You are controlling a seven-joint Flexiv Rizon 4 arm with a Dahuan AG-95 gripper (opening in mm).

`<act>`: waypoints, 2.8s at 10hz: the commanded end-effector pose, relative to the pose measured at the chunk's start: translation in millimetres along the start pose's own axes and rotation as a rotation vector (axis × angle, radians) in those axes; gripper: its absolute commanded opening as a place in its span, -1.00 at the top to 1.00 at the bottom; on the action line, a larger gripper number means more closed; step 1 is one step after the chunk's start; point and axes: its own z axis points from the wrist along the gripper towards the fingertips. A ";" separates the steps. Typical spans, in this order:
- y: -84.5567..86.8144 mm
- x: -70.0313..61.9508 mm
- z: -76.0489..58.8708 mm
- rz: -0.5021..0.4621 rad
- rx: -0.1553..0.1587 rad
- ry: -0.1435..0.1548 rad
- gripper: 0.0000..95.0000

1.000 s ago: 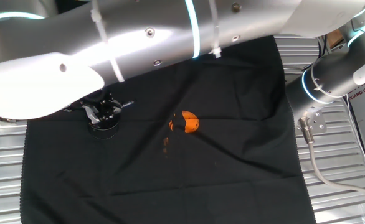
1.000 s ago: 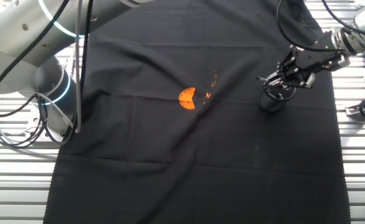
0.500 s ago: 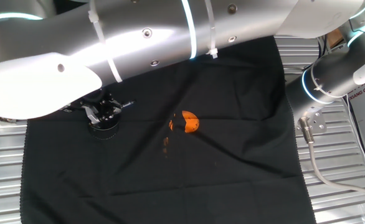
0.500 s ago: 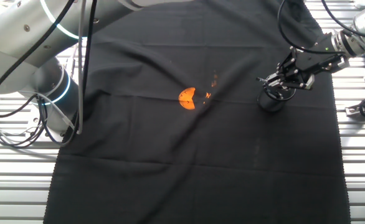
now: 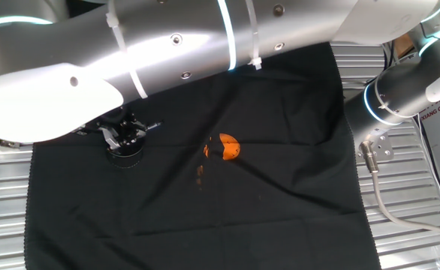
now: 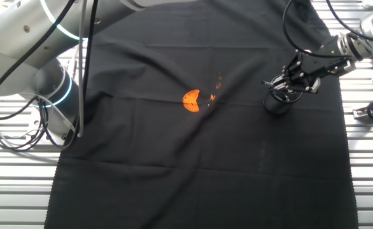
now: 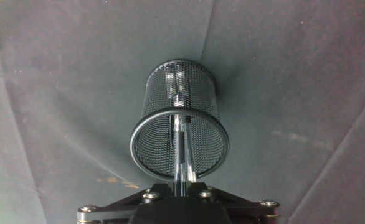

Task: Put the pen into the pen holder

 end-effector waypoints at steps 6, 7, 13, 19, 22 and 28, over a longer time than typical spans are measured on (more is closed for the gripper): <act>0.9 -2.5 2.9 -0.001 0.002 -0.007 1.00; 0.9 -2.7 3.0 0.000 0.002 -0.006 1.00; 1.6 -5.1 2.0 0.002 0.001 0.014 1.00; 2.4 -7.5 3.1 0.001 0.000 0.015 1.00; 2.6 -7.8 3.2 0.003 0.000 0.016 1.00; 2.8 -10.1 0.3 0.002 -0.005 0.023 1.00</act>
